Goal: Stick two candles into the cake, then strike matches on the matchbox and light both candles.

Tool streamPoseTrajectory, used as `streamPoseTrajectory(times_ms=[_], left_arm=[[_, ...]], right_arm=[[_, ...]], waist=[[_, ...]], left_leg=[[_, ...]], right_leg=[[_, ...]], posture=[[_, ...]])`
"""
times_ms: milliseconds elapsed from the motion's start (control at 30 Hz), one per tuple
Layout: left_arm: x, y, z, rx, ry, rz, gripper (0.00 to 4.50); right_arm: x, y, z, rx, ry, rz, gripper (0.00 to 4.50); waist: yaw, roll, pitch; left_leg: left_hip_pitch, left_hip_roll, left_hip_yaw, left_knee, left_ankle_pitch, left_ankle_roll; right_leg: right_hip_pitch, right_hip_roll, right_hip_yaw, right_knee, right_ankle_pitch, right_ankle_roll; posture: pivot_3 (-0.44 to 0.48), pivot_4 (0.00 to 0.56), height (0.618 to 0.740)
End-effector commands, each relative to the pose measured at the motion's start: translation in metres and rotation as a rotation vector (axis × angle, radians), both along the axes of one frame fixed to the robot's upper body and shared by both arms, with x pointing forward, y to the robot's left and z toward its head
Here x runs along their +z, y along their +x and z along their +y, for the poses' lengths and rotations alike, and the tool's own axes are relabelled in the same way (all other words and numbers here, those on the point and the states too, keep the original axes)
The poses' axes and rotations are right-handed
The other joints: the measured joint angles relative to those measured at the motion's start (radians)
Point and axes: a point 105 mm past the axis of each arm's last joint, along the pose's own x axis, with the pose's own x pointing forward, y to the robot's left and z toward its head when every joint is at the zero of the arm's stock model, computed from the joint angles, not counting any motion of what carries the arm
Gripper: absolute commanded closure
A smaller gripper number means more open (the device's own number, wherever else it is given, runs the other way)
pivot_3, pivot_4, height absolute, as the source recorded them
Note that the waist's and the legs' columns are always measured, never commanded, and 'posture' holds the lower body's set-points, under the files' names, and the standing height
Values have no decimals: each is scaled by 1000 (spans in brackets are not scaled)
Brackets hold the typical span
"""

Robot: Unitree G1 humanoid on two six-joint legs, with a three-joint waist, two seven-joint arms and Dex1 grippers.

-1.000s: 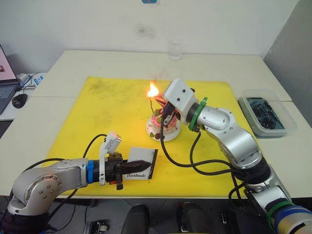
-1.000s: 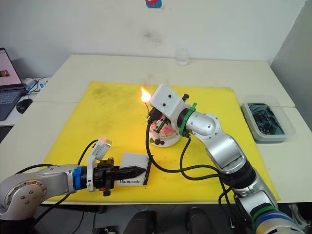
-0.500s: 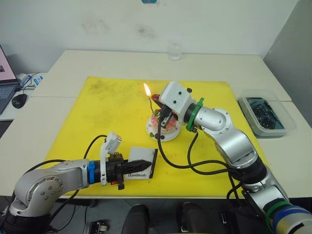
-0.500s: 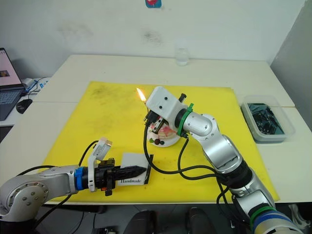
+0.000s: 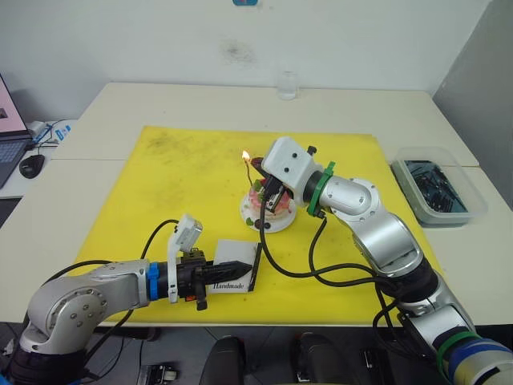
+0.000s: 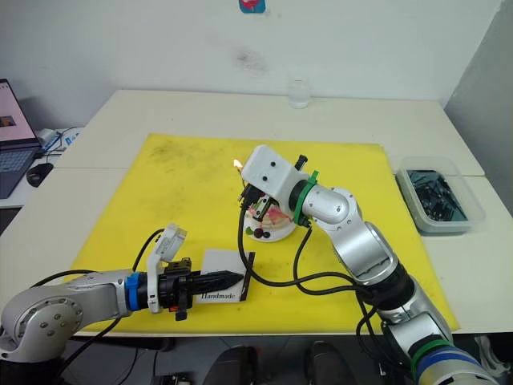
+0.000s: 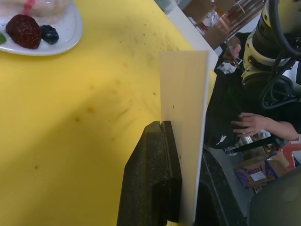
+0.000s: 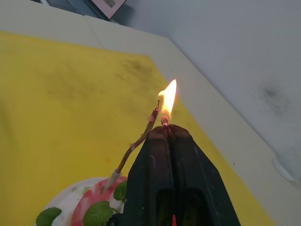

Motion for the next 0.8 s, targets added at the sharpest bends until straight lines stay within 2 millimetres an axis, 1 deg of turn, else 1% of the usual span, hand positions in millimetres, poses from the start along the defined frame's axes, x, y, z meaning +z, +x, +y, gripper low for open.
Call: streamPoseTrajectory(times_ms=[33, 533, 800], left_arm=[[6, 0, -3, -9, -3, -35, 4500], [5, 1, -3, -11, -4, -36, 4500], [5, 1, -4, -13, -5, -36, 4500]], right_arm=[[9, -4, 3, 19, 11, -34, 4481], [9, -5, 3, 19, 15, -33, 4481], [9, -4, -1, 5, 22, -34, 4481]], waist=[[0, 0, 0], [0, 0, 0], [0, 0, 0]], left_leg=[[0, 0, 0, 0, 0, 0], [0, 0, 0, 0, 0, 0], [0, 0, 0, 0, 0, 0]], right_leg=[[0, 0, 0, 0, 0, 0], [0, 0, 0, 0, 0, 0], [0, 0, 0, 0, 0, 0]], posture=[[0, 150, 740], [0, 150, 740], [0, 150, 740]])
